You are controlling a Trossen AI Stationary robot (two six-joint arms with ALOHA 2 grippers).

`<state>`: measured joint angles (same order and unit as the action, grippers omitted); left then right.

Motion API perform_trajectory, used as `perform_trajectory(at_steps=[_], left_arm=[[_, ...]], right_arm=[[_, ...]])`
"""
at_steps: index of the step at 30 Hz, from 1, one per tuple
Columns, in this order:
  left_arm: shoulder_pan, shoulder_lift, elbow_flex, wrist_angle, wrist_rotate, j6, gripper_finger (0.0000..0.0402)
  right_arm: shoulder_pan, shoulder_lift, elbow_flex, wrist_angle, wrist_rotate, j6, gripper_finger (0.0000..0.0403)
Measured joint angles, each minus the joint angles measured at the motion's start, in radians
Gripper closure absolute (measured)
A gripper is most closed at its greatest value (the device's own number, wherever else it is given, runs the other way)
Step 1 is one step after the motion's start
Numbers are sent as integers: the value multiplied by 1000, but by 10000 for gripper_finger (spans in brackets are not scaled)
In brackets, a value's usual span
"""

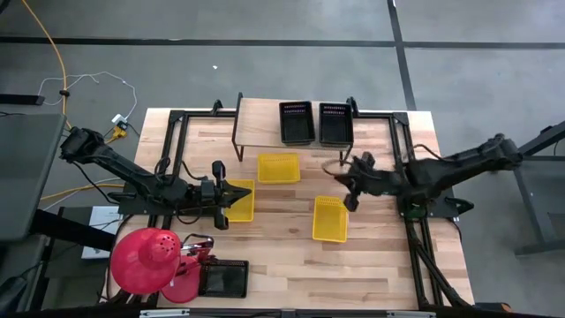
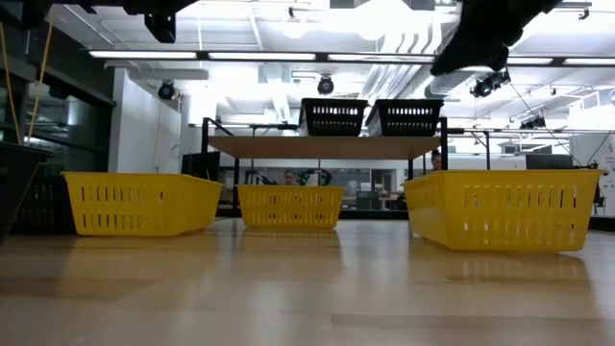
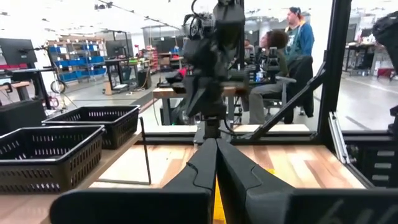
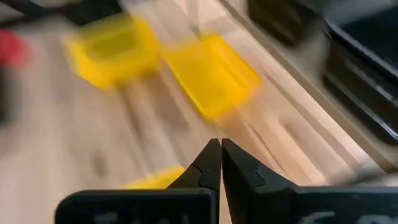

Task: Stack baskets on shelf by color
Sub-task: Stack the black bin on the black bin on the shelf

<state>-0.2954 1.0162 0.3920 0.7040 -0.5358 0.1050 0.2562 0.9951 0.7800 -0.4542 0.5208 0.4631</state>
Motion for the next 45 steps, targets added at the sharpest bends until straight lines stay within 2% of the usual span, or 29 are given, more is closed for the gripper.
perform_trajectory(at_steps=[3,6,9,11,18,45], left_arm=[[0,-27,0,-44,0,-14,401],[0,-59,0,-109,-1,-43,401],[0,-87,0,-170,-2,-77,401],[0,-97,0,-188,-3,-91,402],[0,-99,0,-239,-2,-95,402],[0,-99,0,-243,-2,-120,402]], right_arm=[[40,-87,-175,369,-2,-187,402],[48,-120,-319,740,-32,-377,402],[40,-113,-417,1016,-82,-508,402],[35,-107,-446,1120,-118,-548,403],[33,-105,-455,1116,-198,-497,403],[33,-104,-456,1117,-183,-532,403]])
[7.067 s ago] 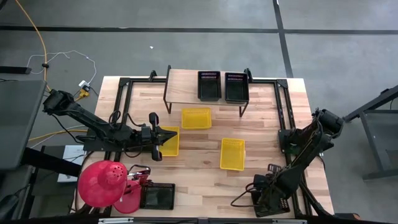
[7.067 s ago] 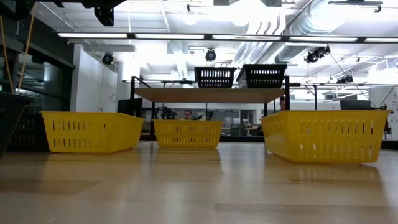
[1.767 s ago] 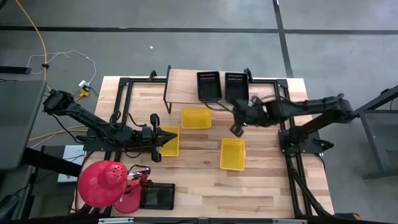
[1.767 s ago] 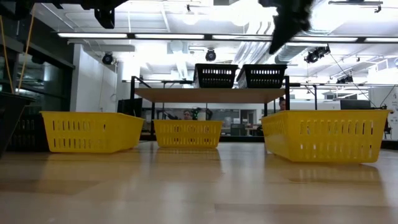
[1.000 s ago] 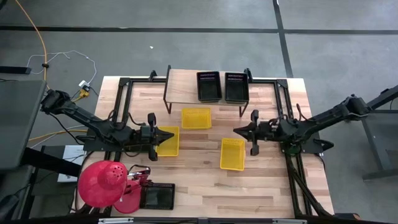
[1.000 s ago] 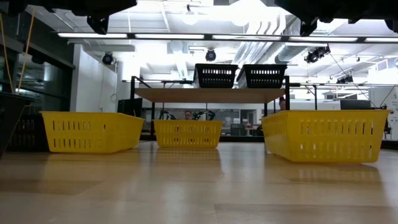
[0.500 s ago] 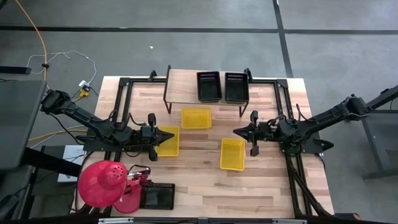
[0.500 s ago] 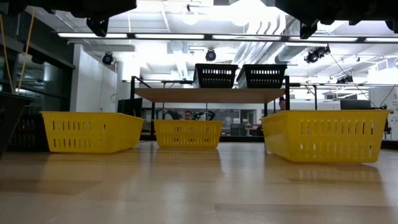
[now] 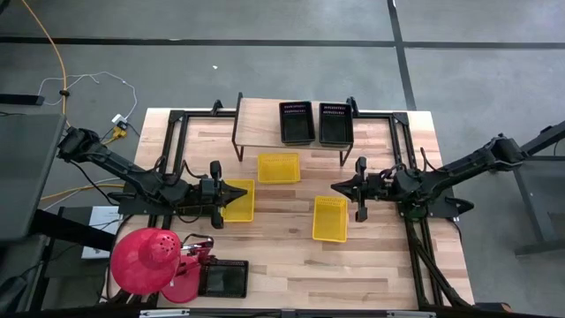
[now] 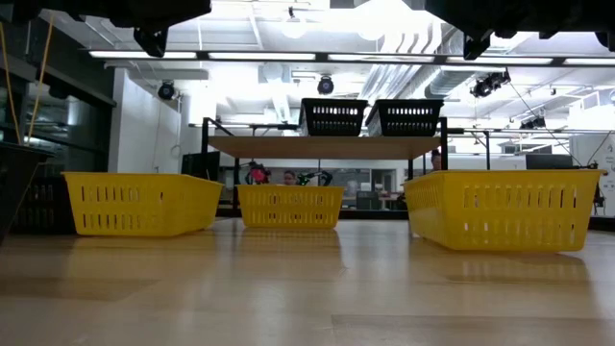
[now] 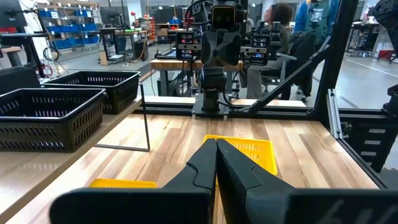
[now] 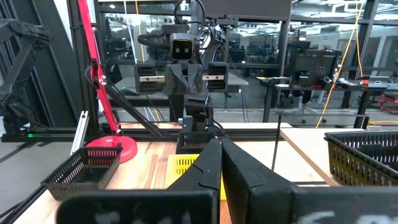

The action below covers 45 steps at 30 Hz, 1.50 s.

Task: Stack baskets on shelf by color
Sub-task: Stack the black bin on the black bin on the shelf

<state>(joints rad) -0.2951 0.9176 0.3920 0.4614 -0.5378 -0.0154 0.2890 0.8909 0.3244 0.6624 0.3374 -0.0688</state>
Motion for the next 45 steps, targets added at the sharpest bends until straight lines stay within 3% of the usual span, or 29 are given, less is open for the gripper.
perform_trajectory(at_steps=[9,13,15,20,28,34,45], left_arm=[[0,0,0,0,72,-18,401],[0,0,0,-55,50,-33,391],[0,0,15,-169,25,-80,377],[41,15,122,-652,20,-323,314],[169,80,237,-1175,174,-554,217],[265,128,289,-1385,247,-523,203],[419,271,306,-1467,320,-319,204]], right_arm=[[0,0,0,0,0,0,403],[0,0,0,0,0,0,403],[0,0,0,0,0,0,403],[0,0,0,0,0,0,403],[0,0,0,17,0,-12,403],[0,0,0,17,0,-24,403],[0,0,0,16,-2,-43,403]])
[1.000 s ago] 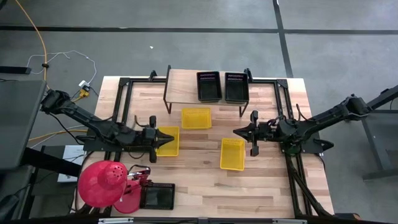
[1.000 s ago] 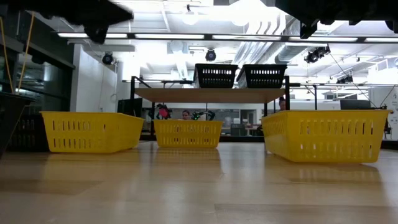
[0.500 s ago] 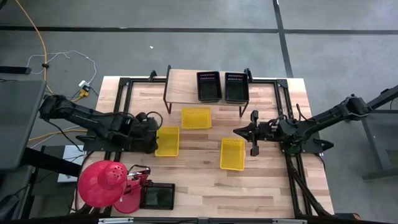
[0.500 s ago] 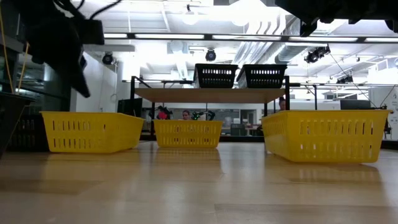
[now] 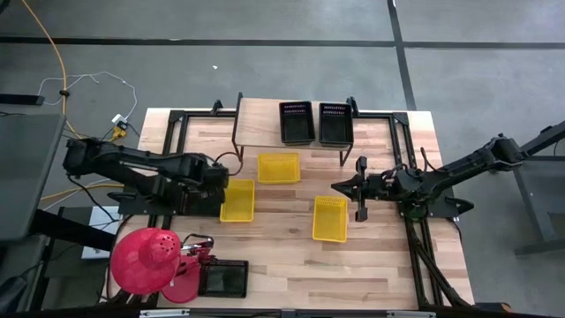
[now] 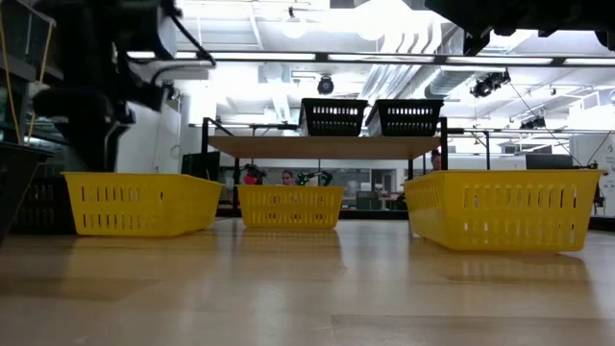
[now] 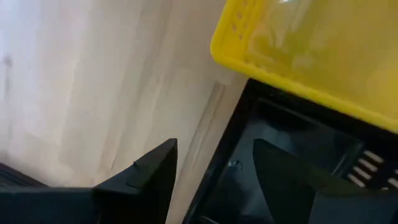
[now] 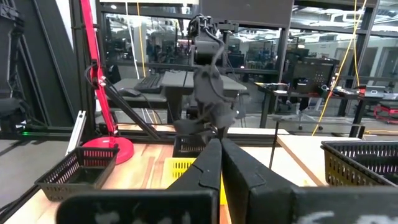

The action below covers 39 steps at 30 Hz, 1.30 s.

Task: Stack baskets on shelf by color
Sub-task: Stack the black bin on the black bin on the shelf

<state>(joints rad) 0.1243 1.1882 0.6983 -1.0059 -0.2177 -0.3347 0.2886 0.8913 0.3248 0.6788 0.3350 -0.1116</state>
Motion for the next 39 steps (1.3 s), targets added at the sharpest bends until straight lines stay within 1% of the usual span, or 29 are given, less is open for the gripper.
perform_trajectory(at_steps=[4,12,16,23,25,28,30,34,35,36,39], left_arm=[[27,57,0,3,21,16,204],[33,133,0,4,23,16,204],[33,155,0,4,24,16,204],[33,158,0,5,24,16,209],[33,158,0,5,29,16,221],[33,158,0,5,53,28,257],[33,158,0,5,61,32,292],[33,158,0,3,61,35,376],[33,158,0,3,62,35,388],[33,157,0,4,62,35,392],[32,152,2,0,63,36,386]], right_arm=[[0,0,0,0,-4,-1,403],[0,0,0,0,-5,-1,403],[0,0,0,-1,-5,1,403],[0,0,0,-1,-5,2,403],[0,0,0,-1,-6,2,403],[0,0,0,-1,-6,2,403],[0,0,0,-1,-5,2,403],[0,0,0,-1,-5,2,403],[0,0,0,-1,-5,2,403],[0,0,0,-1,-6,2,403],[0,0,0,-1,-6,2,403]])
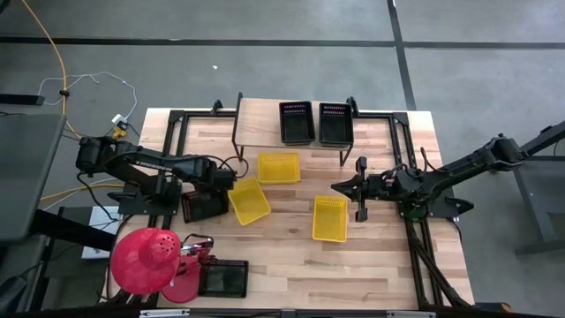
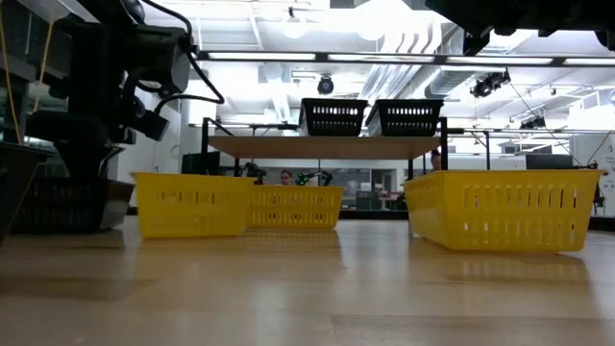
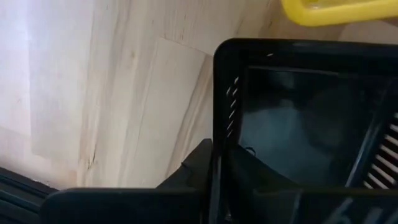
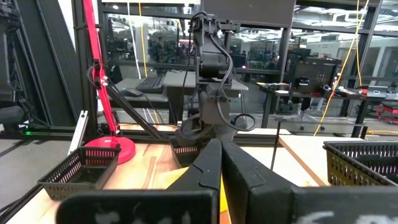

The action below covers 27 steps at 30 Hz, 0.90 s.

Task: Stack baskets on shelf by color
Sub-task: Stack the black bin on the black bin on the shelf

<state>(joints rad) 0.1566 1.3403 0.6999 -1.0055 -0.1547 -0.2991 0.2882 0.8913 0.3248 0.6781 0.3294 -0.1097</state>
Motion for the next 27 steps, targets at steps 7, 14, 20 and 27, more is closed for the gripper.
perform_trajectory(at_steps=[7,14,20,27], left_arm=[[0,0,107,-121,-21,7,398],[-40,0,282,-244,-120,-3,401],[-100,0,450,-330,-234,-34,401],[-193,-28,596,-336,-394,-93,401]], right_arm=[[0,0,0,0,0,0,403],[0,0,0,0,-5,1,403],[0,0,0,0,-13,1,403],[0,0,0,0,-18,1,403]])
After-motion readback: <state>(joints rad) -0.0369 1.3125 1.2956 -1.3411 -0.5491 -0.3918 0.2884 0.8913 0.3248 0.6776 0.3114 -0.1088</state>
